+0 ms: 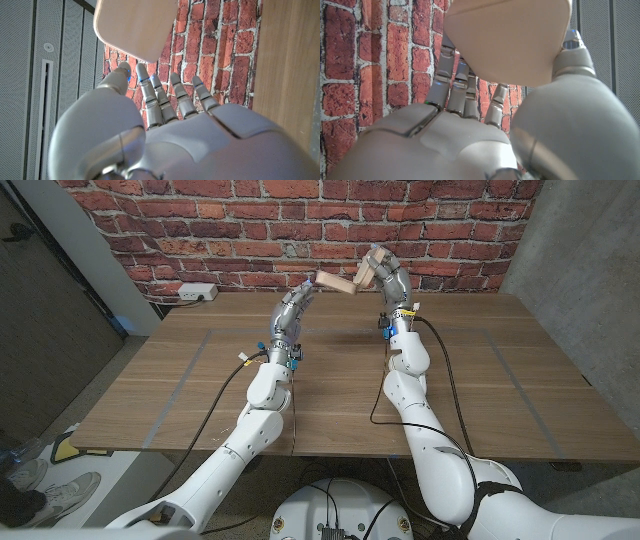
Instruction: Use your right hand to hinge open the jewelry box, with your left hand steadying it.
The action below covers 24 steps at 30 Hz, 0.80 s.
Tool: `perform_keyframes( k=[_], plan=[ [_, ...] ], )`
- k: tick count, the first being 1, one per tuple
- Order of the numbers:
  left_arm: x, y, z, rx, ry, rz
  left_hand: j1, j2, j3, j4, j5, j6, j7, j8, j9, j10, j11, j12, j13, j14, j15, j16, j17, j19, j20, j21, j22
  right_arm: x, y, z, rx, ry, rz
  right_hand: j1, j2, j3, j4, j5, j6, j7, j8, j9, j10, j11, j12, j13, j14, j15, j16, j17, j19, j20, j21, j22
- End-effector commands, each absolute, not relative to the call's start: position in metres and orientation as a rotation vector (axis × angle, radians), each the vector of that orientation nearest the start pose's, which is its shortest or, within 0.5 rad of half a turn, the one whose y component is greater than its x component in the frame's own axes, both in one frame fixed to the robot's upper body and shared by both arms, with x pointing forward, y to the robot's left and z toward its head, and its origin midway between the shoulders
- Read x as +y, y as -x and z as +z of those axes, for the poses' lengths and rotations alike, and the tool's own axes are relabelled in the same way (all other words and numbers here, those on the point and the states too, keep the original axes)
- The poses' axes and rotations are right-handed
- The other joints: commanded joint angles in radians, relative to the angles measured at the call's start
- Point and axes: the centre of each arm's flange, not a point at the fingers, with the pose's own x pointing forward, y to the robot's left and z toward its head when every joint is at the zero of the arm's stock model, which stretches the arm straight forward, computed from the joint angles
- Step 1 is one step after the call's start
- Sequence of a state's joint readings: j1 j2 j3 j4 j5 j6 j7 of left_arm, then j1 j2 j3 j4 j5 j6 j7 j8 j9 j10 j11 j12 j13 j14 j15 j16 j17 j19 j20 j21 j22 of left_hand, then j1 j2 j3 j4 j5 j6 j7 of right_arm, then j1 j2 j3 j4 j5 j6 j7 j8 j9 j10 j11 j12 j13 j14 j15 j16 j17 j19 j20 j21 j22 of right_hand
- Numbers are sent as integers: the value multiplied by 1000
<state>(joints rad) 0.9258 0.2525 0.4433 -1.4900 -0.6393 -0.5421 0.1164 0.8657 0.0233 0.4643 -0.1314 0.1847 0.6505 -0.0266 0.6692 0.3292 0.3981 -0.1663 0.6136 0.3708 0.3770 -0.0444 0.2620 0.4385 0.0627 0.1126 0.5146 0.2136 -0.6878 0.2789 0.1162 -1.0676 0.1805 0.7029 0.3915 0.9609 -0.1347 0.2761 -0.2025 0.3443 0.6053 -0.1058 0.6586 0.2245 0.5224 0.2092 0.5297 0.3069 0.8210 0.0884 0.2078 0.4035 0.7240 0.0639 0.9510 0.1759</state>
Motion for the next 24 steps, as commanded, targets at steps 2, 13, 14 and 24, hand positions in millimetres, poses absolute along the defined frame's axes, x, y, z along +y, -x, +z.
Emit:
perform_keyframes(
  k=[2,13,14,24],
  plan=[
    [148,-585,-2,-849,451,-281,-2,5,11,2,-3,-18,-2,0,4,2,-1,-4,3,8,-74,-6,4,3,2,7,4,-155,-624,69,-1129,-337,250,74,149,257,41,2,90,65,19,6,205,-207,3,3,193,-317,11,3,-45,-260,5,4],
    [149,-580,-3,-852,453,-284,-7,3,15,4,-5,-81,-20,-18,-4,-6,-1,-8,3,1,-70,-18,7,2,-1,12,3,-163,-623,68,-1132,-338,239,76,150,260,41,2,90,65,22,9,207,-202,1,3,192,-316,11,1,-47,-260,7,5],
    [150,-579,-3,-854,449,-287,-9,1,16,5,-5,-113,-24,-28,-6,-17,1,-12,3,-4,-63,-23,7,-2,2,12,3,-163,-623,68,-1132,-339,238,76,150,260,41,2,90,65,22,9,207,-202,1,3,192,-316,12,2,-47,-260,7,5],
    [159,-572,1,-913,345,-321,-230,-129,-112,82,28,-624,-88,-309,-127,-325,72,-242,-95,-258,16,-74,-75,-98,-6,-16,-6,-165,-621,66,-1134,-351,234,76,150,263,41,2,90,66,23,8,207,-203,0,4,191,-316,12,1,-48,-260,9,6]
  ],
)
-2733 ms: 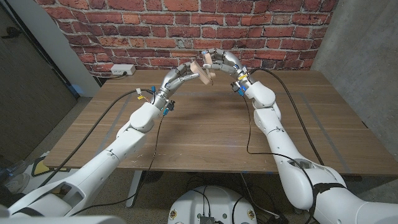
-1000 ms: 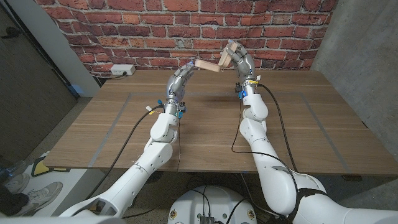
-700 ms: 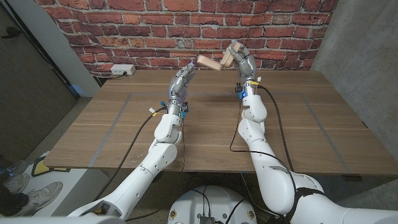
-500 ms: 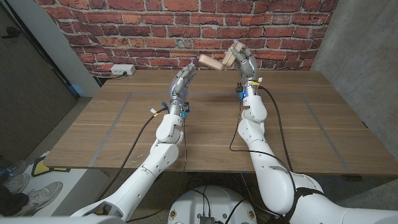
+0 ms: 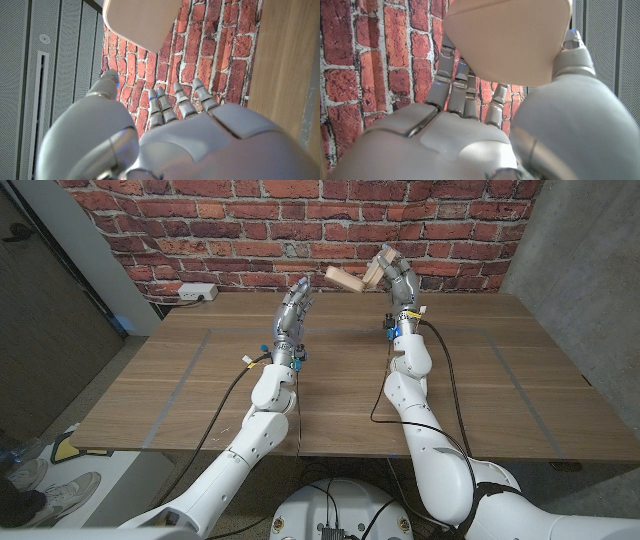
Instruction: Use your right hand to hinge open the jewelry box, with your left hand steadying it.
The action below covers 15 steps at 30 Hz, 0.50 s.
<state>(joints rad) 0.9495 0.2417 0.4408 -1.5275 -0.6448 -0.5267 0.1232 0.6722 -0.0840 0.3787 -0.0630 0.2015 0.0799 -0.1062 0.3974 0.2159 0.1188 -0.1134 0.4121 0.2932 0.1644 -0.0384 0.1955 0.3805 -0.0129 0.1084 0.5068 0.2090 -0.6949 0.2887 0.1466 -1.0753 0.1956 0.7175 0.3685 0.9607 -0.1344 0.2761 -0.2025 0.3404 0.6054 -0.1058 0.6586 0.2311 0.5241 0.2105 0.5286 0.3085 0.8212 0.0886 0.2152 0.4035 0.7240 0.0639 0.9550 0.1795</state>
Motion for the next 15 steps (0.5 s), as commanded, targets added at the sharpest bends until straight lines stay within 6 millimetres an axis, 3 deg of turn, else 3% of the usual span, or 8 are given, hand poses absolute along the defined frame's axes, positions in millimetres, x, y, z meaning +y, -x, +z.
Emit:
perform_keyframes(
  k=[1,15],
  plan=[
    [160,-570,1,-920,329,-317,-42,-22,-30,17,13,-56,-10,-40,-15,-48,25,-44,-20,-49,12,-7,-19,-31,-2,-12,-2,-165,-621,66,-1135,-352,234,77,150,263,41,5,90,67,23,1,206,-205,1,2,191,-316,5,1,-48,-260,6,3],
    [183,-558,3,-930,224,-311,-64,-21,-42,28,18,-36,-10,-43,-19,-44,30,-56,-31,-64,13,-3,-31,-45,1,-20,-2,-172,-614,60,-1131,-262,208,78,152,266,41,5,94,68,25,-1,213,-205,2,3,196,-317,10,2,-46,-259,10,4]
  ],
)
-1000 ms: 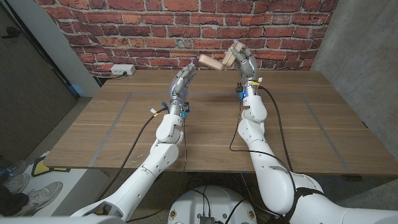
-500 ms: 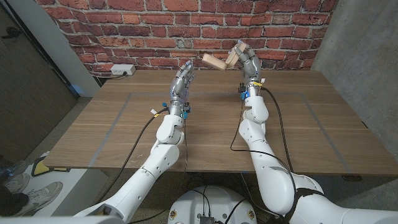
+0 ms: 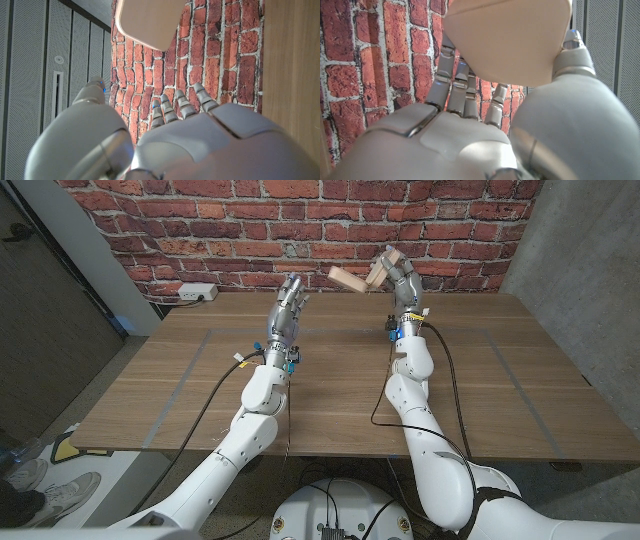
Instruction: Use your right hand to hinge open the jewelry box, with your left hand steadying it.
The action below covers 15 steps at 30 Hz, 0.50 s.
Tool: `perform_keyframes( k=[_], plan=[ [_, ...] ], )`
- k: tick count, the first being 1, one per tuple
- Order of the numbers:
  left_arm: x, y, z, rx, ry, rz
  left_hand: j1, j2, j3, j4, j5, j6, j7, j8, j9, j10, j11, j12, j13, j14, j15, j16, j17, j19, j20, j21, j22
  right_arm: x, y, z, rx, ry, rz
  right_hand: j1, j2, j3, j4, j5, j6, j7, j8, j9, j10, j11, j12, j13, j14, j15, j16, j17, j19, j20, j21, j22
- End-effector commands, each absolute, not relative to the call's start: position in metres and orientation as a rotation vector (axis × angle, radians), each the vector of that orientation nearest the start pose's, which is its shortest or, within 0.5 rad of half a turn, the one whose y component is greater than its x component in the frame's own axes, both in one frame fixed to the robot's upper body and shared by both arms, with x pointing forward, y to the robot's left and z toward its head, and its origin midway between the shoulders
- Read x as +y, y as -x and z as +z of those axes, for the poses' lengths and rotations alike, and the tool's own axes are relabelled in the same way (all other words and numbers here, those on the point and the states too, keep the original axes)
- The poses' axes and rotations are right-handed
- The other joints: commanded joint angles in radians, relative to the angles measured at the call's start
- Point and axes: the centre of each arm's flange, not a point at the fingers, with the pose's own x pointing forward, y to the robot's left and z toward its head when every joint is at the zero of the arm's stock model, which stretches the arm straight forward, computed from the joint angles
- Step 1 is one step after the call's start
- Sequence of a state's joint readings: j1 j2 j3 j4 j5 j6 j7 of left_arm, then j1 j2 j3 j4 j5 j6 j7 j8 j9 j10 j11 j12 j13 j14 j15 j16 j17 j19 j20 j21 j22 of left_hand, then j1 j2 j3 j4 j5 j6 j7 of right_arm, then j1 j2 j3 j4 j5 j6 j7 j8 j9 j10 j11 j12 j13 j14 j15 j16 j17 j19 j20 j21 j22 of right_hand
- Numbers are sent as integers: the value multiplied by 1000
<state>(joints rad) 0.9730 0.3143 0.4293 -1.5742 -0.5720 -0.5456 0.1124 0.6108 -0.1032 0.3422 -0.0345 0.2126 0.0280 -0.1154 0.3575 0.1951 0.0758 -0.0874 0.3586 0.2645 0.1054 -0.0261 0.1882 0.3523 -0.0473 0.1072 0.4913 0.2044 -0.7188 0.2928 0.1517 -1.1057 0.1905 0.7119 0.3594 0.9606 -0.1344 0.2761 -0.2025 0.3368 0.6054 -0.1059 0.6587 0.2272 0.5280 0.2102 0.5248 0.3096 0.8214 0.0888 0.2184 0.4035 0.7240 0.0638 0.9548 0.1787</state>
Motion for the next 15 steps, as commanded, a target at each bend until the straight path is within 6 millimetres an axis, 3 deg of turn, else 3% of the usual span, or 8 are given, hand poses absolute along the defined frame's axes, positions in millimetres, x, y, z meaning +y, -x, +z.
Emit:
perform_keyframes(
  k=[1,8,15],
  plan=[
    [185,-558,3,-928,220,-312,-3,-2,-6,0,7,18,-1,-3,1,-1,3,-3,-2,-6,1,5,-3,-12,2,-4,2,-172,-614,60,-1131,-256,206,78,152,266,41,9,92,66,24,2,209,-204,6,2,196,-317,6,2,-45,-259,11,4],
    [200,-562,3,-908,191,-344,-8,-1,-9,3,9,20,-1,-6,0,1,7,-7,-6,-8,1,7,-7,-16,3,-7,2,-168,-610,51,-1120,-212,165,74,150,266,44,8,89,67,23,1,210,-202,5,2,199,-315,7,1,-45,-258,14,4],
    [214,-580,-8,-832,216,-373,-16,1,-13,8,11,14,3,-13,-1,-5,10,-14,-10,-17,3,7,-12,-27,4,-11,2,-157,-602,37,-1131,-182,92,73,148,267,43,8,88,69,23,0,211,-203,5,3,197,-315,6,0,-45,-258,15,4]
  ],
)
